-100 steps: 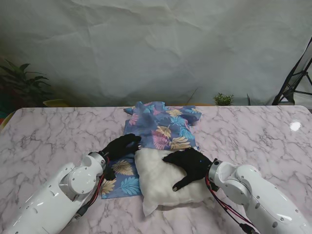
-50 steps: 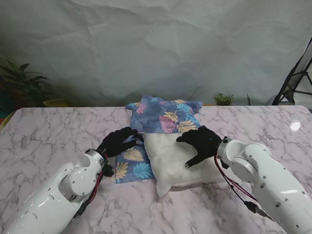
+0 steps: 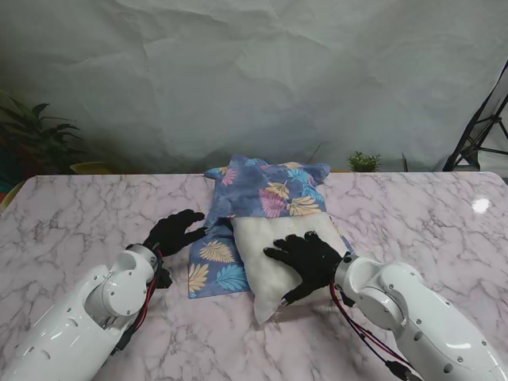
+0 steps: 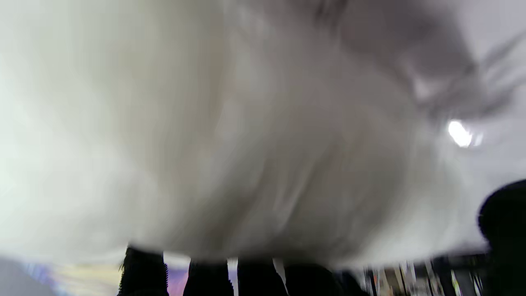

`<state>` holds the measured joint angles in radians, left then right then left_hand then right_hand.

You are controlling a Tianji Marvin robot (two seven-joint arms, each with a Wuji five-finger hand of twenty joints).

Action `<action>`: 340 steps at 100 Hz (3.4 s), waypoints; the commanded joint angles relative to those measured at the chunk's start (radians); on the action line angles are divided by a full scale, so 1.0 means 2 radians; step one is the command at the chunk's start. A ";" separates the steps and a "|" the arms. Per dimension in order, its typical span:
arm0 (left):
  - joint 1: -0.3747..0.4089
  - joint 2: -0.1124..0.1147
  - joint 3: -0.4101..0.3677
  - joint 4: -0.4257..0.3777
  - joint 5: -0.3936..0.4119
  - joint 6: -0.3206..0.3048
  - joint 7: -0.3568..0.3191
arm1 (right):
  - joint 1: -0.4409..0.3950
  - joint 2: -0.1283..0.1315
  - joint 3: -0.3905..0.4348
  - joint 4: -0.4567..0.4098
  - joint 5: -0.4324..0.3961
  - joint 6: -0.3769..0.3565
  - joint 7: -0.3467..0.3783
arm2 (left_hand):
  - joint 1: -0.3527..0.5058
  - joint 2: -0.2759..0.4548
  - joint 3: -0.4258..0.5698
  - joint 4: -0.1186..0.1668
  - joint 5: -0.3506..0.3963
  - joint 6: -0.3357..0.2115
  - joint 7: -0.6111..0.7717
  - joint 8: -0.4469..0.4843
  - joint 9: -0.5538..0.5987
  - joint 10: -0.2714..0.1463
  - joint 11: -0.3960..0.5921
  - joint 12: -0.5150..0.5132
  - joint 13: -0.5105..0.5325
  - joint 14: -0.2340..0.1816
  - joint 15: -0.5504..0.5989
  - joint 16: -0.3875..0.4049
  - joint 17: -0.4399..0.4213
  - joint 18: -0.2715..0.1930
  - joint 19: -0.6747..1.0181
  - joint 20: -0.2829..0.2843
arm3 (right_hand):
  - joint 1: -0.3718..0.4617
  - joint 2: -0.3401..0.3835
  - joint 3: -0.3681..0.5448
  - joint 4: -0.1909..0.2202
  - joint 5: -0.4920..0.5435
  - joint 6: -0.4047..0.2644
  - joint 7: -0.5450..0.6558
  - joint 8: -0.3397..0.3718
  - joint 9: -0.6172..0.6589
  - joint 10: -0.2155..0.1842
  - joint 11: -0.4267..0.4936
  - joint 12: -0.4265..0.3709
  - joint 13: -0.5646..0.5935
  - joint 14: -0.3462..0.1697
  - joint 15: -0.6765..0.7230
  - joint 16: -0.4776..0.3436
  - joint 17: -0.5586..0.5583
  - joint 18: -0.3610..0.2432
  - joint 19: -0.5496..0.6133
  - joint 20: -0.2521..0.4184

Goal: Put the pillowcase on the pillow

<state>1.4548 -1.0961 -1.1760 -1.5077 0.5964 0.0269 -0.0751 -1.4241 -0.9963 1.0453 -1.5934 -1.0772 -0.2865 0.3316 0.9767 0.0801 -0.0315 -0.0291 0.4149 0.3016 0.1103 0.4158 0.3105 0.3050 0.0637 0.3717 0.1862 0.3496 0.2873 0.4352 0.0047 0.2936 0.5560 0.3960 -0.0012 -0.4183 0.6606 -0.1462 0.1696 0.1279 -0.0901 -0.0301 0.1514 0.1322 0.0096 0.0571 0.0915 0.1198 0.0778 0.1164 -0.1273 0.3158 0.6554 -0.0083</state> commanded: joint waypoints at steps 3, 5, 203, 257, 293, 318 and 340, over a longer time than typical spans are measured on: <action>-0.001 0.002 0.000 0.005 -0.005 0.001 -0.009 | 0.011 0.006 -0.009 0.012 0.003 -0.002 0.034 | 0.000 0.012 0.000 0.008 -0.015 0.007 -0.008 0.001 -0.022 0.004 -0.007 -0.003 -0.014 0.002 -0.012 -0.005 -0.005 0.011 -0.016 -0.010 | -0.035 -0.011 0.017 -0.013 0.004 0.013 -0.002 -0.009 -0.018 0.017 -0.032 -0.024 -0.010 0.022 -0.019 -0.011 -0.013 0.044 -0.027 -0.008; -0.002 0.002 0.000 0.005 -0.007 0.001 -0.010 | 0.015 0.007 -0.013 0.014 0.005 -0.001 0.043 | 0.000 0.012 0.000 0.008 -0.015 0.007 -0.008 0.002 -0.022 0.004 -0.007 -0.003 -0.014 0.002 -0.012 -0.005 -0.005 0.011 -0.017 -0.010 | -0.035 -0.013 0.018 -0.014 0.004 0.013 -0.002 -0.009 -0.018 0.019 -0.034 -0.031 -0.011 0.024 -0.023 -0.011 -0.014 0.049 -0.032 -0.008; -0.163 0.005 0.078 0.151 -0.261 0.058 -0.222 | 0.024 -0.030 0.009 0.028 0.087 0.033 -0.137 | -0.046 -0.120 0.003 -0.002 -0.067 0.069 -0.043 -0.053 -0.059 0.011 -0.018 -0.037 -0.069 -0.023 -0.063 -0.027 0.011 -0.078 -0.221 0.002 | 0.389 -0.222 0.285 -0.059 0.368 -0.242 0.625 0.093 0.483 -0.099 0.397 0.155 0.605 -0.106 0.333 0.230 0.574 -0.186 0.330 0.224; -0.188 -0.015 0.156 0.181 -0.177 0.077 -0.122 | 0.019 -0.036 0.008 0.013 0.108 0.046 -0.149 | 0.079 -0.142 0.017 0.007 0.013 0.077 -0.017 -0.022 0.053 0.040 0.004 0.001 0.012 0.023 0.068 0.005 0.079 -0.037 -0.014 0.031 | 0.387 -0.216 0.283 -0.059 0.370 -0.239 0.626 0.090 0.486 -0.093 0.396 0.160 0.607 -0.104 0.338 0.232 0.576 -0.184 0.331 0.231; -0.179 -0.045 0.157 0.213 -0.218 0.082 -0.054 | 0.017 -0.038 0.006 0.007 0.118 0.047 -0.155 | 0.157 -0.139 0.111 0.005 0.189 0.006 0.094 0.034 0.009 0.025 0.202 0.169 0.031 0.025 0.217 0.153 0.049 -0.050 0.241 0.066 | 0.388 -0.210 0.282 -0.059 0.371 -0.236 0.627 0.089 0.486 -0.090 0.396 0.162 0.607 -0.104 0.341 0.233 0.578 -0.182 0.332 0.235; -0.151 -0.063 0.127 0.203 -0.281 0.087 -0.014 | 0.020 -0.043 -0.001 0.014 0.124 0.059 -0.172 | 0.157 -0.119 0.238 -0.035 0.053 -0.012 0.407 0.242 0.189 0.047 0.125 -0.012 0.167 0.081 0.107 0.010 0.187 0.057 0.176 0.023 | 0.389 -0.205 0.279 -0.058 0.370 -0.229 0.627 0.089 0.485 -0.082 0.397 0.165 0.609 -0.103 0.344 0.235 0.581 -0.179 0.334 0.237; -0.120 -0.068 0.100 0.165 -0.340 0.112 -0.014 | 0.029 -0.049 -0.016 0.024 0.127 0.077 -0.199 | 0.157 -0.114 0.252 -0.040 0.036 -0.020 0.450 0.301 0.257 0.036 0.416 0.159 0.360 0.036 0.325 0.110 0.418 0.017 0.400 0.000 | 0.389 -0.202 0.277 -0.058 0.370 -0.226 0.628 0.087 0.486 -0.077 0.398 0.167 0.610 -0.104 0.350 0.238 0.585 -0.176 0.337 0.240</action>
<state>1.1953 -1.2376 -0.9786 -1.1529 -0.0725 0.2320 -0.0261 -1.3745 -1.0820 1.0188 -1.5475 -0.8245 -0.1432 -0.0596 1.2287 -0.1622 0.4019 -0.1236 0.4954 0.3293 0.8504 0.9181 0.8143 0.3690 0.7896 0.6030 0.8516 0.4162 0.8041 0.5665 0.7593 0.3962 1.1959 0.3992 0.6367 -0.9435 1.1195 -0.3076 0.8315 -0.2975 1.0423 0.1349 1.0777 -0.0441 0.7301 0.3618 1.1937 -0.0075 0.4612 0.5313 0.9700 0.1854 1.1366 0.3757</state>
